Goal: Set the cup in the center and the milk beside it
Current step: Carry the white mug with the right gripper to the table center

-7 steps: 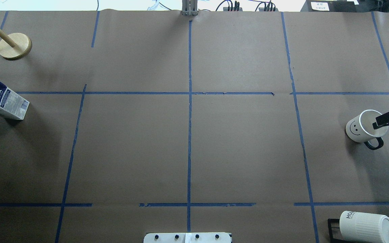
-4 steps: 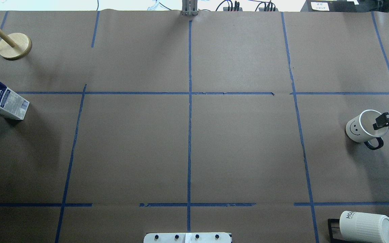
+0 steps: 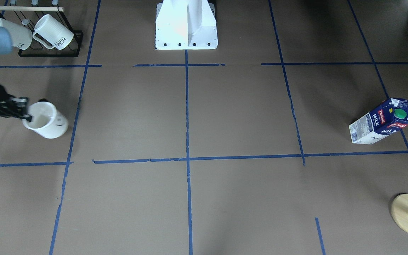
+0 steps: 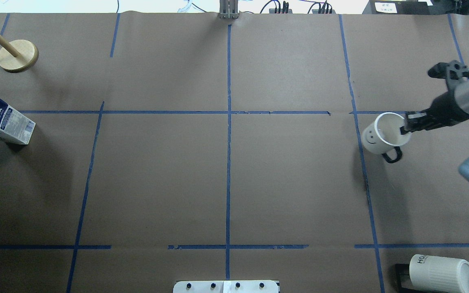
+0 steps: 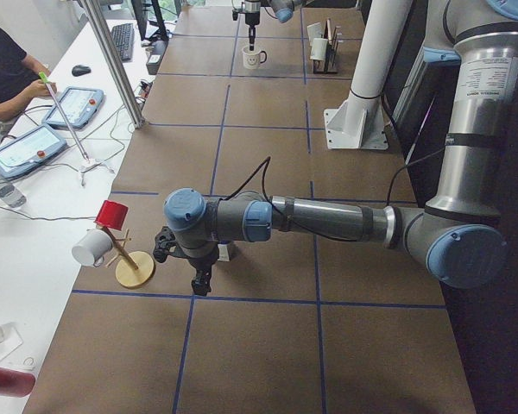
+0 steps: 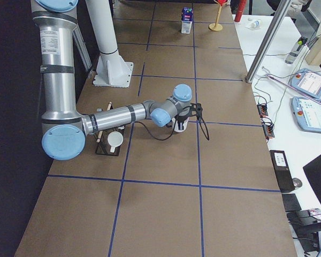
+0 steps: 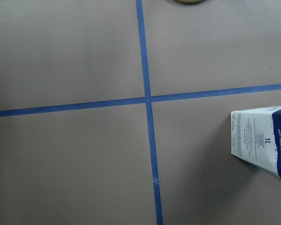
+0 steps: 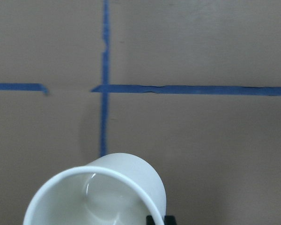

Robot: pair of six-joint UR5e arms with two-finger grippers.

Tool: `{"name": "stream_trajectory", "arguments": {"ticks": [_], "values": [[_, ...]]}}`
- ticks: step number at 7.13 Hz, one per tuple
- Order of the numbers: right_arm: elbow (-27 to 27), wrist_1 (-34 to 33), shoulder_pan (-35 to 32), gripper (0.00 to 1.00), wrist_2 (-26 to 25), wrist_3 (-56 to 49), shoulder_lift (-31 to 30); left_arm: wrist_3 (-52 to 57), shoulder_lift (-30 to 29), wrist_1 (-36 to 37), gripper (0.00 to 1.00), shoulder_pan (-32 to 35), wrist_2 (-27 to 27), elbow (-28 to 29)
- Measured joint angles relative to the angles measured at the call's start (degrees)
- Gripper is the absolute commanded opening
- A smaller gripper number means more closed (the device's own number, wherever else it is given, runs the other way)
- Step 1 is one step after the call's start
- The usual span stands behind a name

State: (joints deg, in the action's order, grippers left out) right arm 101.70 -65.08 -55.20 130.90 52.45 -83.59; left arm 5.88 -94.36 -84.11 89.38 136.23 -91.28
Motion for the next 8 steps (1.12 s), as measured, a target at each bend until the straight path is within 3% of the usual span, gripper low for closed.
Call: {"name": "stream_trajectory", "arguments": {"ticks": [3, 4, 8], "values": [[-3.81, -15.16, 12.3, 0.0, -8.7, 18.98, 24.31, -0.37, -0.51, 0.05, 1.0, -0.02, -0.06, -0.5], [-6.71, -17.28, 14.03, 0.0, -10.24, 22.26, 28.81, -0.41, -0.6, 0.06, 1.0, -0.05, -0.06, -0.75], [-16.7, -18.41, 16.16, 0.01, -13.27, 26.15, 37.28, -0.15, 0.19, -0.07, 1.0, -0.01, 0.06, -2.32]]}}
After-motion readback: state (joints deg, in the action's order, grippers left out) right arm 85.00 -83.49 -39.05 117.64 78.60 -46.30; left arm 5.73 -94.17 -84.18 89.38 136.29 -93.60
